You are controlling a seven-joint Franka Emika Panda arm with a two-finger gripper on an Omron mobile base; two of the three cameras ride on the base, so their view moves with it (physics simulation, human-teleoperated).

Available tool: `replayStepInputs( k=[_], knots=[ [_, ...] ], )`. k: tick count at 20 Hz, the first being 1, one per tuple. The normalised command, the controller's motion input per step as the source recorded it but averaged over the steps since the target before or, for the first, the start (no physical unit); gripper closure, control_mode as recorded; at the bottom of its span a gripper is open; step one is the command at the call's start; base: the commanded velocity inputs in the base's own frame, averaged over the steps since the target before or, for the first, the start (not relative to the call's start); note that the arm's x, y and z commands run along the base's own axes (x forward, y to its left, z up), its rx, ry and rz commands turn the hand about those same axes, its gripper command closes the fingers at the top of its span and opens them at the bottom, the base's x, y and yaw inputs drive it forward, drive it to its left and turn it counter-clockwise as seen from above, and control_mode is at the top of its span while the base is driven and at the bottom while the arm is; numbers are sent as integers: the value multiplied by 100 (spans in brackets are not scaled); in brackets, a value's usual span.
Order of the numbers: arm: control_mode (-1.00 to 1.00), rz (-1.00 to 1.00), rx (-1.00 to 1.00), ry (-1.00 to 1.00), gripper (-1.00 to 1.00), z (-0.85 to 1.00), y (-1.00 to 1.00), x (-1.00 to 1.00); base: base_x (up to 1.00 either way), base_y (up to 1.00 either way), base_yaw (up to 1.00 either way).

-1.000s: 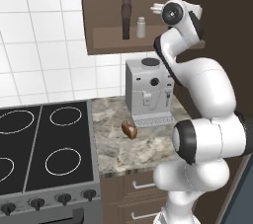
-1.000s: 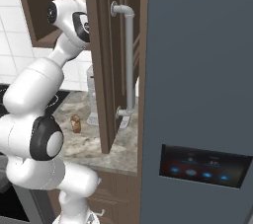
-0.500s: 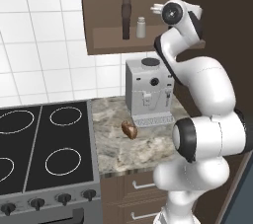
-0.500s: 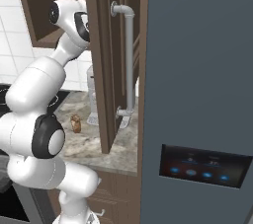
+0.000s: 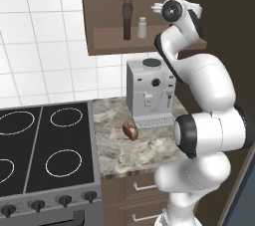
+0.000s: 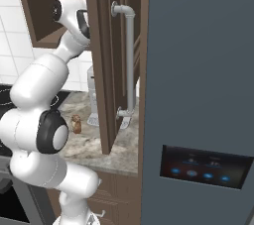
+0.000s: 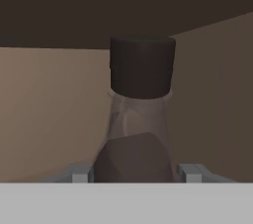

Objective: There are various items on the counter. Only move the condiments/shakers into the cabinet.

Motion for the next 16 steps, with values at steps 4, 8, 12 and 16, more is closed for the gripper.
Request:
replayStepInputs(
  k=[4,8,12,16],
  knots=[
    [-100,0,0,0,100,-29,-7,40,0,0,0],
    [-100,0,0,0,100,-26,-8,37,0,0,0],
    [-100,0,0,0,100,-31,-1,24,0,0,0],
    [-100,0,0,-2,100,-25,0,21,0,0,0]
  ],
)
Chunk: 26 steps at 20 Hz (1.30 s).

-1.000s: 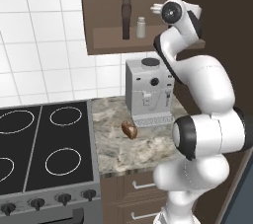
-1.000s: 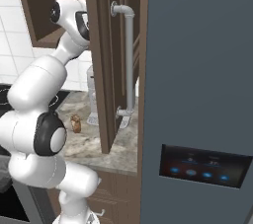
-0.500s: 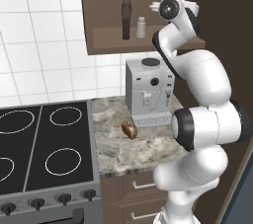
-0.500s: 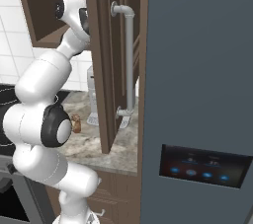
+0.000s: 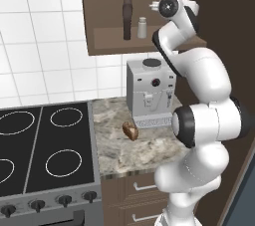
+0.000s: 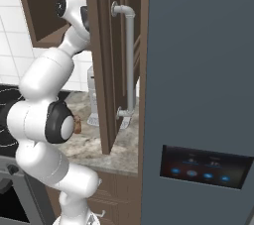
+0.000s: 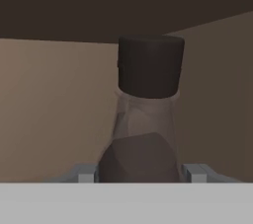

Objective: There are various items on the counter. Only move the condiments/shakers into the cabinet.

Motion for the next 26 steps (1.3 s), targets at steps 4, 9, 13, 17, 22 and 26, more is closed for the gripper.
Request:
replayStepInputs(
  k=[4,9,13,17,22,26],
  knots=[
    [-100,0,-2,-1,100,-18,0,16,0,0,0],
    [-100,0,-3,-2,-100,-7,0,2,0,0,0],
    [-100,0,0,0,-100,0,0,-3,0,0,0],
    [-100,0,0,0,-100,0,0,-26,0,0,0],
    [-100,0,0,0,-100,0,2,-62,0,0,0],
    [-100,0,0,-5,-100,0,9,-96,0,0,0]
  ],
)
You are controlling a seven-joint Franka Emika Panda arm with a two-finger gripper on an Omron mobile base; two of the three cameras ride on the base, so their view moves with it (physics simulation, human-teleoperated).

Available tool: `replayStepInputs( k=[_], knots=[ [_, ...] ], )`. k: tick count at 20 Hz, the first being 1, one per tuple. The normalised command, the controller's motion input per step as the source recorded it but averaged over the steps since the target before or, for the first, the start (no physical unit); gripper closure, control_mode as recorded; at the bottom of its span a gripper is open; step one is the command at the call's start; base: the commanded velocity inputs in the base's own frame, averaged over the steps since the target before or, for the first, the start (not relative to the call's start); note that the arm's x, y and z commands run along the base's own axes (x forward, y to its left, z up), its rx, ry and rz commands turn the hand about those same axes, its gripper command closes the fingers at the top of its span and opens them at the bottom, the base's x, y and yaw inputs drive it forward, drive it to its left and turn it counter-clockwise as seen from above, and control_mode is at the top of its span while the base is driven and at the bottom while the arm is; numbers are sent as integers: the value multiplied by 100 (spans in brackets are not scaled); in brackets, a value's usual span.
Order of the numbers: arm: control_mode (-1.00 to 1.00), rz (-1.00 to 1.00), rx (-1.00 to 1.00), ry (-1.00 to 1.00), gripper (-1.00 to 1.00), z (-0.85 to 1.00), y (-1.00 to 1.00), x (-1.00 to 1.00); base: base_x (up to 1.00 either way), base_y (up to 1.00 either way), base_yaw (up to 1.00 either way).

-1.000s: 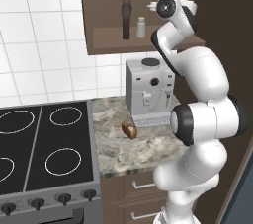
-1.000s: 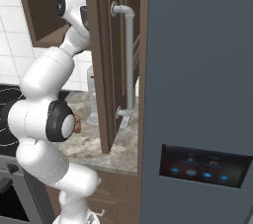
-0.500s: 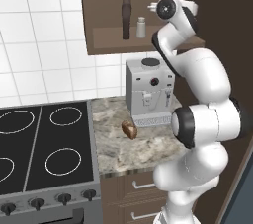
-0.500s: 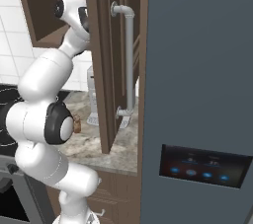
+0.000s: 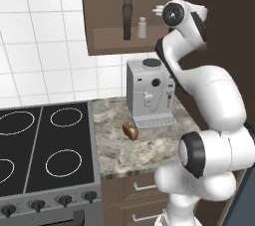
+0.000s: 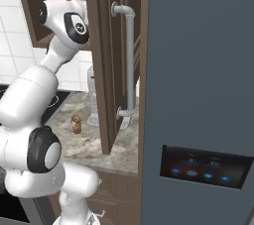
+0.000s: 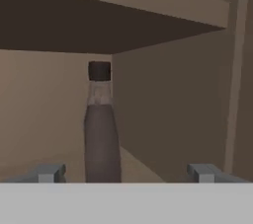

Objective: There are various items on the counter. Only move the condiments/shakers into the cabinet.

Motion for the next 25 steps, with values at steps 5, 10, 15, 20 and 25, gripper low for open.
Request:
replayStepInputs(
  k=[5,10,15,20,25],
  knots=[
    [-100,0,0,-10,-100,-19,26,-100,0,0,0],
    [-100,0,0,-14,-100,-51,45,-100,0,0,0],
    [-100,-3,0,-14,-100,-73,58,-100,0,0,0],
    [-100,-4,0,-12,-100,-72,59,-100,0,0,0],
    [-100,-4,0,-27,-100,-36,42,-100,0,0,0]
  ],
)
